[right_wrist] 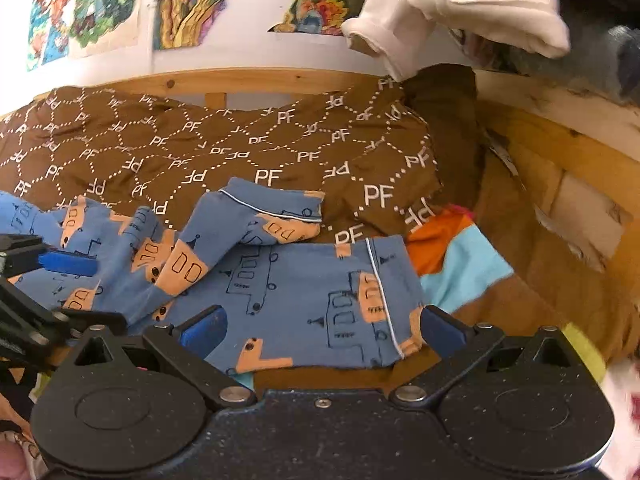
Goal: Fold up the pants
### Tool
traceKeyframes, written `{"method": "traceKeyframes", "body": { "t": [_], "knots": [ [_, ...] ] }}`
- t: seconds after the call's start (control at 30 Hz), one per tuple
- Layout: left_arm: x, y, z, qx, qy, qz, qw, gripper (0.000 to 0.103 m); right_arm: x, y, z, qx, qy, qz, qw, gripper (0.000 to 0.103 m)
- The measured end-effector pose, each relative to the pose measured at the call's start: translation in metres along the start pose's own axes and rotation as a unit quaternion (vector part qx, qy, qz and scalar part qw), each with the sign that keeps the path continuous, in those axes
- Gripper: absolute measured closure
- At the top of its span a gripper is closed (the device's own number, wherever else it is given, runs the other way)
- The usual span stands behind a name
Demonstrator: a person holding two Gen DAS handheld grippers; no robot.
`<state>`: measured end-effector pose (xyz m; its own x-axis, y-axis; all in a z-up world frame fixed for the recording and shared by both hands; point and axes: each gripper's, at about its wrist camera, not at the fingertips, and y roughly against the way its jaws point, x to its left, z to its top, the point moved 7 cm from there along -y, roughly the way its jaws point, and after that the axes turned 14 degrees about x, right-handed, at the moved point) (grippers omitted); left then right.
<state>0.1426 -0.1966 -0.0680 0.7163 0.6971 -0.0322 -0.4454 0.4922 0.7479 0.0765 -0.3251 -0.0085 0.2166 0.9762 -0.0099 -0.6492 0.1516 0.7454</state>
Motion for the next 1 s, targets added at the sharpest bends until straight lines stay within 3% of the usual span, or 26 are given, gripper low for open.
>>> {"method": "traceKeyframes", "body": {
  "t": [0.17, 0.23, 0.37, 0.5, 0.63, 0.7, 0.77, 0.8, 0.83, 1.0],
  "knots": [
    [-0.009, -0.006, 0.001, 0.004, -0.01, 0.015, 0.9998, 0.055, 0.014, -0.006, 0.032, -0.006, 0.063, 0.014, 0.998, 0.004],
    [-0.012, -0.006, 0.001, 0.005, -0.017, 0.015, 0.9997, 0.079, 0.026, -0.012, 0.05, -0.005, 0.096, 0.024, 0.995, 0.01],
    [-0.016, -0.009, 0.001, 0.012, -0.026, 0.021, 0.9994, 0.097, 0.055, -0.029, 0.09, 0.005, 0.132, 0.069, 0.989, 0.021],
    [-0.013, -0.007, 0.001, 0.012, -0.017, 0.023, 0.9995, 0.101, 0.087, -0.056, 0.126, 0.024, 0.155, 0.096, 0.983, 0.03],
    [-0.011, -0.007, 0.002, 0.016, -0.013, 0.027, 0.9994, 0.101, 0.116, -0.095, 0.14, 0.073, 0.202, 0.085, 0.973, 0.035],
    [-0.009, -0.007, 0.001, 0.019, -0.011, 0.028, 0.9994, 0.102, 0.121, -0.112, 0.14, 0.094, 0.22, 0.066, 0.969, 0.048],
    [-0.008, -0.007, 0.001, 0.02, -0.01, 0.027, 0.9994, 0.102, 0.122, -0.125, 0.141, 0.109, 0.231, 0.04, 0.966, 0.077],
    [-0.008, -0.006, 0.001, 0.019, -0.01, 0.028, 0.9994, 0.102, 0.12, -0.129, 0.14, 0.114, 0.228, 0.035, 0.966, 0.085],
    [-0.008, -0.005, 0.001, 0.018, -0.011, 0.028, 0.9994, 0.102, 0.116, -0.13, 0.139, 0.117, 0.223, 0.034, 0.967, 0.102],
    [-0.014, 0.004, 0.003, 0.007, -0.035, 0.026, 0.999, 0.103, 0.08, -0.098, 0.135, 0.064, 0.135, 0.054, 0.987, 0.103]
  ]
}}
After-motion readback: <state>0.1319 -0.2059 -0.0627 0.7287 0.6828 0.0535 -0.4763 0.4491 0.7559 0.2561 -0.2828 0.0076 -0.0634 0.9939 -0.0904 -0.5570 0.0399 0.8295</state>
